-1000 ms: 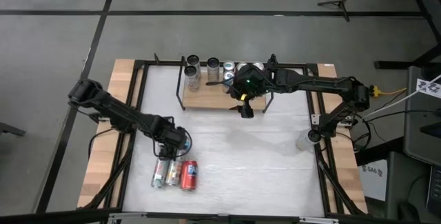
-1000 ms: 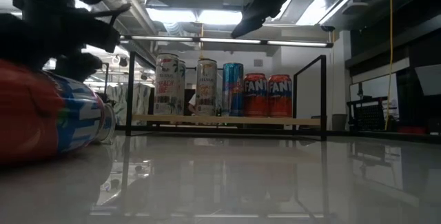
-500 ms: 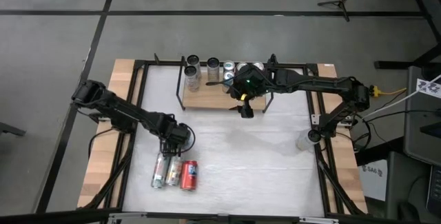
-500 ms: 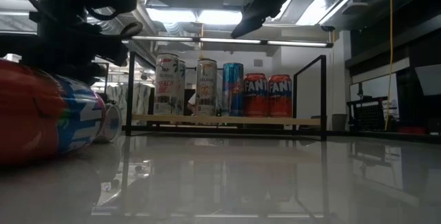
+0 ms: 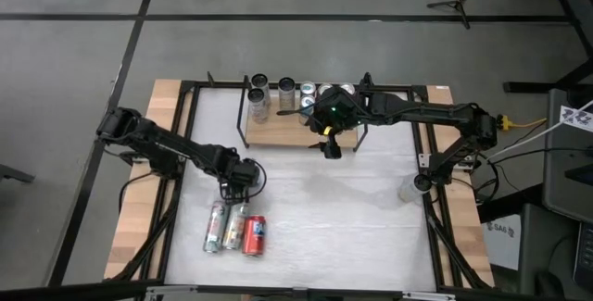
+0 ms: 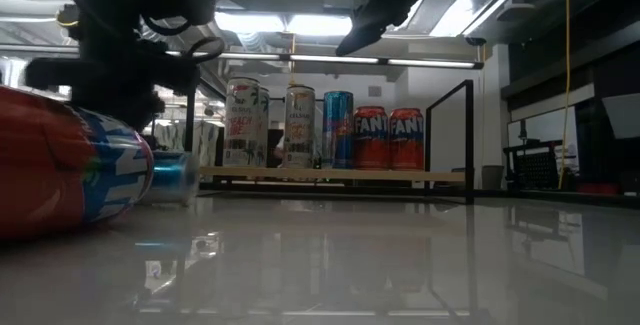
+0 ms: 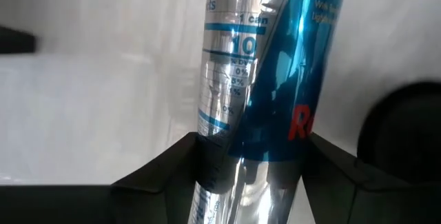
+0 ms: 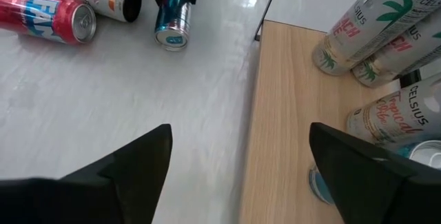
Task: Place canned beverage on shelf
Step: Put the blue soda can on the shelf aligned with the other blue soda cans
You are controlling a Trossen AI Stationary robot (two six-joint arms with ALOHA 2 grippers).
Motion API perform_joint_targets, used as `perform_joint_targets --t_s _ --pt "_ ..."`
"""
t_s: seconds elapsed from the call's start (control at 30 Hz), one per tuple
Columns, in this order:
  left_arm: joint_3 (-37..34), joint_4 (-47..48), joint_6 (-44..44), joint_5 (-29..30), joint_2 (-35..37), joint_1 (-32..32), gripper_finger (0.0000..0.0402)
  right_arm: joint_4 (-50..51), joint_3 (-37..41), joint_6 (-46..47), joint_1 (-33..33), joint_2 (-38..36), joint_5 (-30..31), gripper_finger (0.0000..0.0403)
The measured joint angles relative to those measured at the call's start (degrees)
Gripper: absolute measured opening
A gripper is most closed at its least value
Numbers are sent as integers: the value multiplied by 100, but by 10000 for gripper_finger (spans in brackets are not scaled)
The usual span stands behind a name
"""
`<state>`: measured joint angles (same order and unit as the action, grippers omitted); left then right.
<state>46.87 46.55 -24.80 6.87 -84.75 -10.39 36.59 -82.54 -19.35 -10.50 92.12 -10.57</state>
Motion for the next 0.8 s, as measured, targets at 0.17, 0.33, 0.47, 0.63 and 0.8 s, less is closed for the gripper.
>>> perform_joint_targets --t_s 0.17,0.33,0.47,0.63,0.8 --pt "0 -323 -4 142 202 231 199 -1 0 1 0 -1 0 326" --pt "0 -711 -5 162 397 490 199 -14 2 274 0 -2 -2 315" --pt "0 -1284 135 241 529 643 198 -14 2 542 0 -2 -2 312" --pt "0 -2129 433 458 564 780 198 -15 2 595 0 -2 -2 312" --pt "0 -2911 592 589 564 879 198 -60 2 606 0 -2 -100 312"
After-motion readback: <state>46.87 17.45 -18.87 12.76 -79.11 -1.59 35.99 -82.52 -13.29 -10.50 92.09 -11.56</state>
